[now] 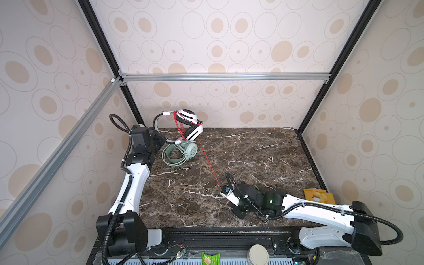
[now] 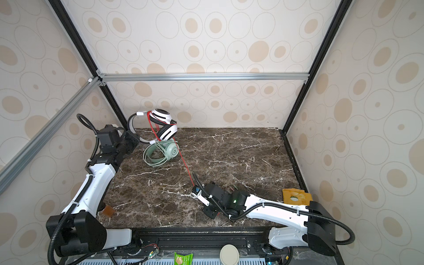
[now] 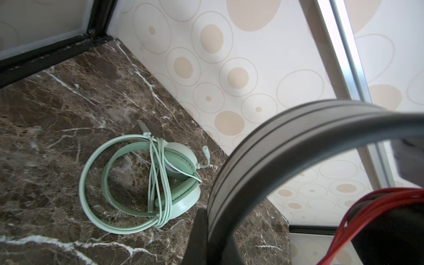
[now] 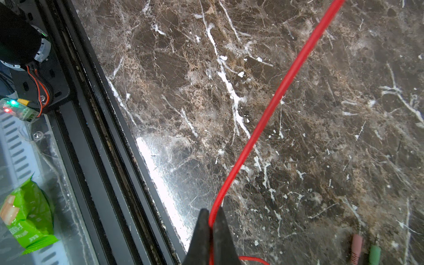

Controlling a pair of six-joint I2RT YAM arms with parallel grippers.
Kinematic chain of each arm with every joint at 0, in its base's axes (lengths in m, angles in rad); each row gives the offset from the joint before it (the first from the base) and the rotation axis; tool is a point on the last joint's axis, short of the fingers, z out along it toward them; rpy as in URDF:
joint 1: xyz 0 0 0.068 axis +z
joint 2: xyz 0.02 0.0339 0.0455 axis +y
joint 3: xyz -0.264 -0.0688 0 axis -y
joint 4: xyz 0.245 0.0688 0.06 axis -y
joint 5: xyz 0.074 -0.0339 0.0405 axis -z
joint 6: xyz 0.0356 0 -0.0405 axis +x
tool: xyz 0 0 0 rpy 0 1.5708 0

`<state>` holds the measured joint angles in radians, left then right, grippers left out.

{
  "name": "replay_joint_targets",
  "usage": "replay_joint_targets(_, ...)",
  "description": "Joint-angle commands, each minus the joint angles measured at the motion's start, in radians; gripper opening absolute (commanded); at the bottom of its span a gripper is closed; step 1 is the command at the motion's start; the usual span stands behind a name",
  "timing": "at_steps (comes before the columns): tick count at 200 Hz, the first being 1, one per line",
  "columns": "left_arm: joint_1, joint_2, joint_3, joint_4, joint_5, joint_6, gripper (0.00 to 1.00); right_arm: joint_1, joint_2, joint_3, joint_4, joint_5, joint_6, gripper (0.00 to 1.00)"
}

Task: Wrap the headphones

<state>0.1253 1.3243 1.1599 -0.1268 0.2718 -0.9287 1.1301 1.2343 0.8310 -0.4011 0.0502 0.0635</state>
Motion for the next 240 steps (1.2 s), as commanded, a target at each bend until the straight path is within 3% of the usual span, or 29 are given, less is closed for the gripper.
replay_joint_targets(1,0.027,-0.008,0.004,0.209,0.096,-0.095,0.00,0.013,0.035,-0.014,0.001,-0.020,0.007,0.00)
replay_joint_targets(60,0.060,-0.027,-0.064,0.311,0.158,-0.139,0.00,0.013,0.174,0.026,0.057,-0.051,0.025,0.00)
replay_joint_targets(94,0.060,-0.029,-0.047,0.295,0.163,-0.122,0.00,0.014,0.225,0.096,0.049,-0.065,0.016,0.00)
replay_joint_targets(134,0.059,-0.036,-0.081,0.358,0.249,-0.181,0.00,0.014,0.304,0.206,0.051,-0.078,-0.007,0.00)
replay_joint_targets(168,0.059,-0.069,-0.095,0.365,0.251,-0.208,0.00,0.014,0.354,0.271,0.033,-0.102,-0.011,0.00)
replay_joint_targets(197,0.056,-0.089,-0.044,0.258,0.205,-0.154,0.00,0.014,0.311,0.231,0.038,-0.094,0.001,0.00)
replay_joint_targets(240,0.035,-0.142,0.007,0.065,-0.051,-0.069,0.00,0.020,0.166,0.146,-0.009,-0.087,0.020,0.00)
